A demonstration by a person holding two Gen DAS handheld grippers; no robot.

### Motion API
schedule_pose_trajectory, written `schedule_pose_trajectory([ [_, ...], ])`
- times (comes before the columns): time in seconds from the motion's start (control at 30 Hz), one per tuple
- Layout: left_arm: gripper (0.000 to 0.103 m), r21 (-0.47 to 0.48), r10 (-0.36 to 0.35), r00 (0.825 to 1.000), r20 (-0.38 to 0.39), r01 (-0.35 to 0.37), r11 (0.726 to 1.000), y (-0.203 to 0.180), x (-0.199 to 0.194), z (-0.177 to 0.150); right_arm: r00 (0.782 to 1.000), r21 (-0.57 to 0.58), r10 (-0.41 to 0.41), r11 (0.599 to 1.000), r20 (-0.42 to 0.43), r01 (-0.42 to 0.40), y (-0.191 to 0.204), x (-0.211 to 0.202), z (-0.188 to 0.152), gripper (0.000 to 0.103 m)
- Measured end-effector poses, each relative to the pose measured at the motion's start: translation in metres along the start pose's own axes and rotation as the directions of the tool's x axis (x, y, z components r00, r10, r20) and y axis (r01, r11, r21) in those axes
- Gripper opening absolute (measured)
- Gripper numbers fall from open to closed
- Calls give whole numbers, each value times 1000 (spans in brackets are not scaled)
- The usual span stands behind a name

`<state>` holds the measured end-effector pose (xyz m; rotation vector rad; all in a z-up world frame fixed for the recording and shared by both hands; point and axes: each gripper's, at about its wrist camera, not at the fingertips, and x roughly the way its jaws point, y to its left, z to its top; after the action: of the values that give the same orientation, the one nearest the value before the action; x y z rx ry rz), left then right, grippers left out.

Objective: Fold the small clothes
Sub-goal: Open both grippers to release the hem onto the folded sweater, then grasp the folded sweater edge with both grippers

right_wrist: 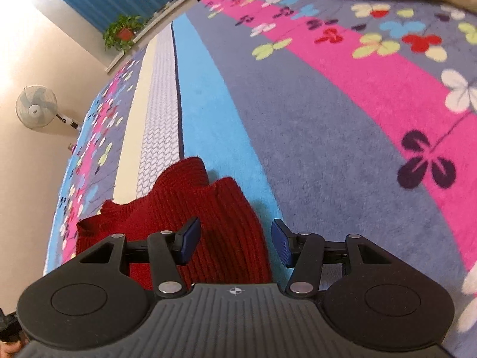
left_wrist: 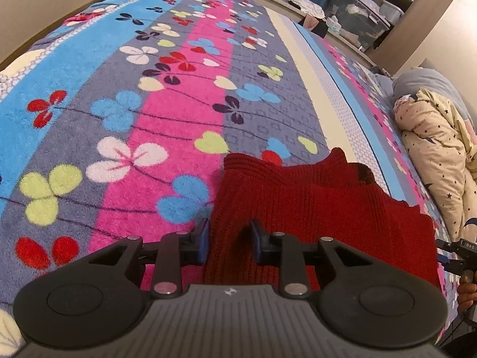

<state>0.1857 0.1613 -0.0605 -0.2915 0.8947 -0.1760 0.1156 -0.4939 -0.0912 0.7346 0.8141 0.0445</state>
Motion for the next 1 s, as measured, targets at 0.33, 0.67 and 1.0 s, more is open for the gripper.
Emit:
schedule_pose_trajectory([
  [0.33,8,73,23,999,40,-26,997,-9,-6,-1,999,-103,47,994,23,-44,17,-6,-4,10],
  [0.67,7,46,96,910,403,-125,991,-15,-52,14,871,-248,169,967,461,-57,55,-65,2,9],
  [1.0,8,56,205,963,173,-217,974,-8,8,14,975,-94,-130,984,179,148,34,17,17,9],
])
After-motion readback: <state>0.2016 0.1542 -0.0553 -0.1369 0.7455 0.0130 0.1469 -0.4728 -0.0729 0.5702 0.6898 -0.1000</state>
